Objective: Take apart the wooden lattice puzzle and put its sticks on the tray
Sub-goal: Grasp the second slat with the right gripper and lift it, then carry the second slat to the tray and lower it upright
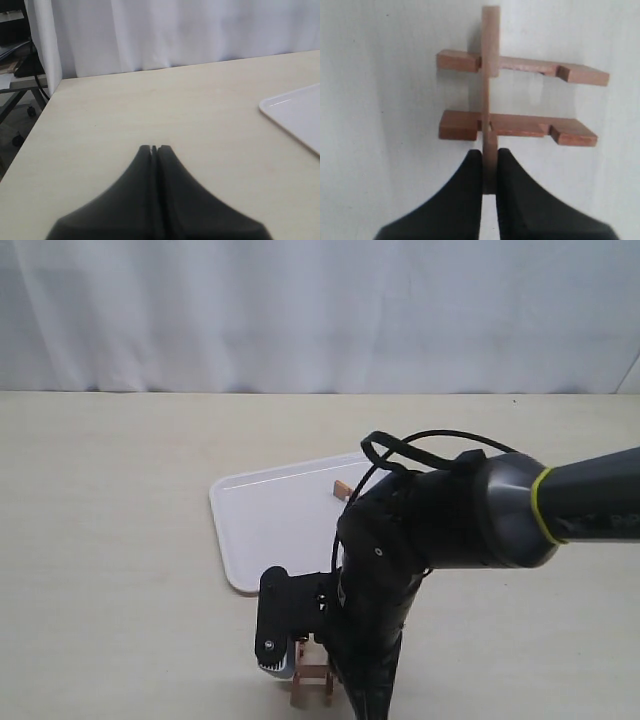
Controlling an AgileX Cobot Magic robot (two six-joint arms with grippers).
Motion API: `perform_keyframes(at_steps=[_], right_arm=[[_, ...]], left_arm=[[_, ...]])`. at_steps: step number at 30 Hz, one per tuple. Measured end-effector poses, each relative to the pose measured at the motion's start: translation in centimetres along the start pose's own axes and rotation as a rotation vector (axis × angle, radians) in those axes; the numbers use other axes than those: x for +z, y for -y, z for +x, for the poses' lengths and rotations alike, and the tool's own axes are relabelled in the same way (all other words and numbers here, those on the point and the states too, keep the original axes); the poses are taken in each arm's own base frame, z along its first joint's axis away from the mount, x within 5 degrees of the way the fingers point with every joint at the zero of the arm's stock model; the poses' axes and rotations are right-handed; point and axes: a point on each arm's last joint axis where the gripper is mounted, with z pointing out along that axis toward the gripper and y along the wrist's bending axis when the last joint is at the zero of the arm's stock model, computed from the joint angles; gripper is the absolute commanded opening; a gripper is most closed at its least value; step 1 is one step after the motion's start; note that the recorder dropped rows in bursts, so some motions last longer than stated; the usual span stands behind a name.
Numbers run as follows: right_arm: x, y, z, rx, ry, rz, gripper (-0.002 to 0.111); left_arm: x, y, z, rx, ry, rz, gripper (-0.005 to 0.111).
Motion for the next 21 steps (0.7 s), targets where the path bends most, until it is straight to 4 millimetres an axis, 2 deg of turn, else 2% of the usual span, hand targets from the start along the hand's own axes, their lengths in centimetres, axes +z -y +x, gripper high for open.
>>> perform_keyframes(at_steps=[8,13,18,19,21], right_arm=[[-1.5,0.1,0.0,-0.005,0.028,0.032,0.004],[-3.3,0.6,-0.4,-0.008,0.065,0.074,0.004],[-7.0,3.7,-2.4,0.088,0.163,0.251,0.004],[-8.2,5.2,-2.8,0.162,0.212,0.296,0.004],[-9.2,7.2,-2.9,0.259,0.247,0.330,0.004]], left_arm=[[0.0,0.0,0.0,0.000,0.000,0.000,0.000],[0.0,0.0,0.0,0.000,0.000,0.000,0.000],[0.0,0.0,0.0,0.000,0.000,0.000,0.000],[0.0,0.0,0.0,0.000,0.000,0.000,0.000],[0.0,0.0,0.0,0.000,0.000,0.000,0.000]])
